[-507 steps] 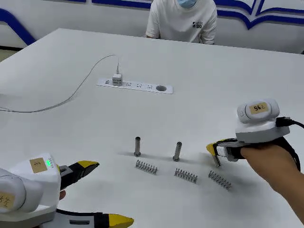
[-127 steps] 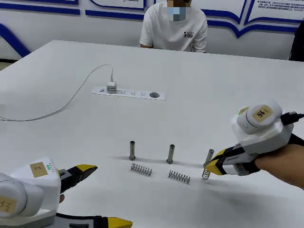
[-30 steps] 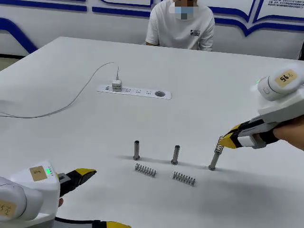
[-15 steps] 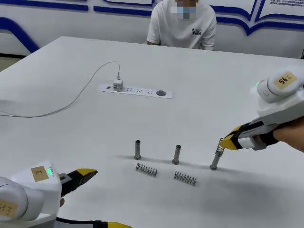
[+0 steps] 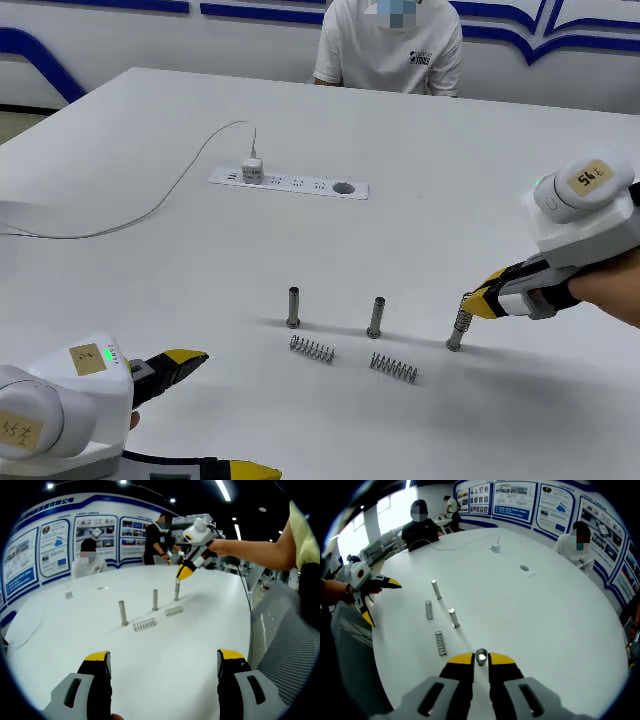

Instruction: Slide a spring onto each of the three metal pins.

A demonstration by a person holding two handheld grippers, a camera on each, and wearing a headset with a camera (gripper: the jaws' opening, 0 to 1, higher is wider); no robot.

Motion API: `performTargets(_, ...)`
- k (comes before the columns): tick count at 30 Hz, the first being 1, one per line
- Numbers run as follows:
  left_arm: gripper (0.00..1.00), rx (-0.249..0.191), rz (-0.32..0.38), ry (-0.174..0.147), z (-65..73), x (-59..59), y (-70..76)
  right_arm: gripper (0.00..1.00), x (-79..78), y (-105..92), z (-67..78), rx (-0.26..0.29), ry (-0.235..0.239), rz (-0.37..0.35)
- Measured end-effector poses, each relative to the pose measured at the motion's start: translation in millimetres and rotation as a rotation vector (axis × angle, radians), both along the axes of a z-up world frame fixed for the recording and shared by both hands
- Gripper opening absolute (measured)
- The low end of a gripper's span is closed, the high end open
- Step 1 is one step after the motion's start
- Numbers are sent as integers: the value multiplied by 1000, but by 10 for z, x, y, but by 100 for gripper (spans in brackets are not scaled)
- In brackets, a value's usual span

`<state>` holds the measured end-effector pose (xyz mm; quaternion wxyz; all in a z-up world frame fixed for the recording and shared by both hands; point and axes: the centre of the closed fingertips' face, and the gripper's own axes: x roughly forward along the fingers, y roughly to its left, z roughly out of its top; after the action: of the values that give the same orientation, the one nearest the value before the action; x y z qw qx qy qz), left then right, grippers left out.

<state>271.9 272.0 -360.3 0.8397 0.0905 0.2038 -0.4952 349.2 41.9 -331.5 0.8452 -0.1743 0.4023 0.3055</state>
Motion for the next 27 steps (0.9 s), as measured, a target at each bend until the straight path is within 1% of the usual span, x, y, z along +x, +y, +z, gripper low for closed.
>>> performTargets(7, 89, 0, 1, 3, -9, 3, -4, 12, 8, -1, -60, -2, 5, -3)
performTargets(15, 89, -1, 1, 2, -5, 4, -13, 12, -2, 4, -161, -4, 17, -6)
performTargets(27, 89, -1, 3, 3, -2, 2, -9, 12, -12, 12, -244, -5, 29, -10)
